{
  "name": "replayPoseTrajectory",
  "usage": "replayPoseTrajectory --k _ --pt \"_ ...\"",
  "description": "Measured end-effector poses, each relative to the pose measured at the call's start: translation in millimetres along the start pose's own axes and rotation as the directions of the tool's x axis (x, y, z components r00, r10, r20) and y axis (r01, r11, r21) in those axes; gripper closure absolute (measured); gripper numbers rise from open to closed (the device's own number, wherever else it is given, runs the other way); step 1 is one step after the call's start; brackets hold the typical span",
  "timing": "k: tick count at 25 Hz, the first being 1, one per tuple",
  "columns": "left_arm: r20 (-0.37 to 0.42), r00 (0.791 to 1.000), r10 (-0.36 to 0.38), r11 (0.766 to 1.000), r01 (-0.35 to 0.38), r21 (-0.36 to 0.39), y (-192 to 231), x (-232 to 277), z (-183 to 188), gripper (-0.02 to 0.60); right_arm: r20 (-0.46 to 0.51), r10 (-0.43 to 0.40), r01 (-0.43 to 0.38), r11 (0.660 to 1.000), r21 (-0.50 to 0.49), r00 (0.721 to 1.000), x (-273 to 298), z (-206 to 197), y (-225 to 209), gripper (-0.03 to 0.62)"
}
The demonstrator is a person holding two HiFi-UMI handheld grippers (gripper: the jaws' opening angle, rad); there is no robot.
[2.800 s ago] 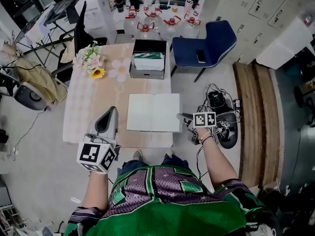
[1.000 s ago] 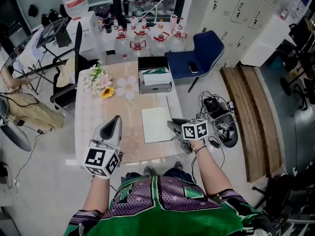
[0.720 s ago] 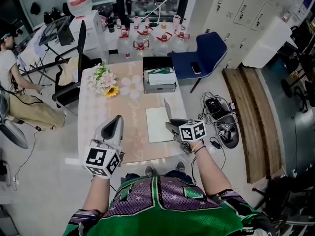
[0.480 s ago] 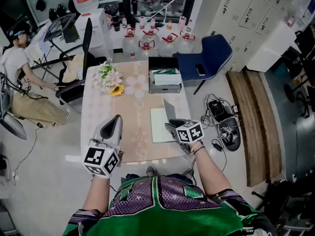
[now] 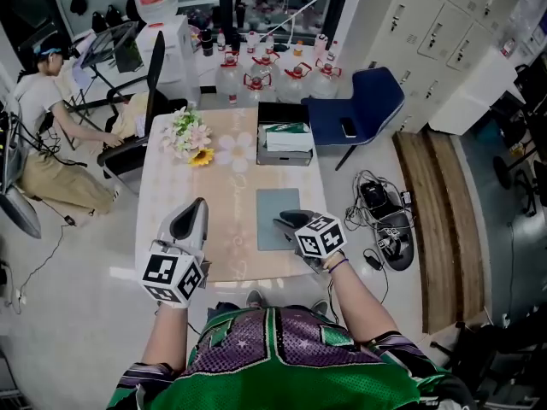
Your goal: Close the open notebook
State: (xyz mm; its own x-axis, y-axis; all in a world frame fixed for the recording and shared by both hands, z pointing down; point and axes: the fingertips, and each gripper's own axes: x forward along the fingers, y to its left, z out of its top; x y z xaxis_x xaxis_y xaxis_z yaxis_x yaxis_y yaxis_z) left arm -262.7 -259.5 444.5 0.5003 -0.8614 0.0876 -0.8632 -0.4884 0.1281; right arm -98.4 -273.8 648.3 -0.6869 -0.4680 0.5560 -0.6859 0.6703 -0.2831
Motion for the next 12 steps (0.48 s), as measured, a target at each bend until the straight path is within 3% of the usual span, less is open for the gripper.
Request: replayPoseTrajectory --k 3,7,12 --pt "0.002 1.000 0.013 1.000 -0.013 -0.015 -11 6 -3 0.566 0.009 0.008 -0.008 1.000 0.019 1.000 -21 -8 -7 0.482" --pt "-0.007 1.000 0.008 0.999 -0.008 -0.044 -35 18 -7 0.566 0.013 -0.044 0.044 0.999 0.010 0.999 -60 -20 -31 0.484" --pt "-0.001 1.000 -0.014 1.000 0.014 0.001 -71 39 -2 0.566 0.072 -0.119 0.114 0.991 0.068 0.990 -111 -25 -69 0.496"
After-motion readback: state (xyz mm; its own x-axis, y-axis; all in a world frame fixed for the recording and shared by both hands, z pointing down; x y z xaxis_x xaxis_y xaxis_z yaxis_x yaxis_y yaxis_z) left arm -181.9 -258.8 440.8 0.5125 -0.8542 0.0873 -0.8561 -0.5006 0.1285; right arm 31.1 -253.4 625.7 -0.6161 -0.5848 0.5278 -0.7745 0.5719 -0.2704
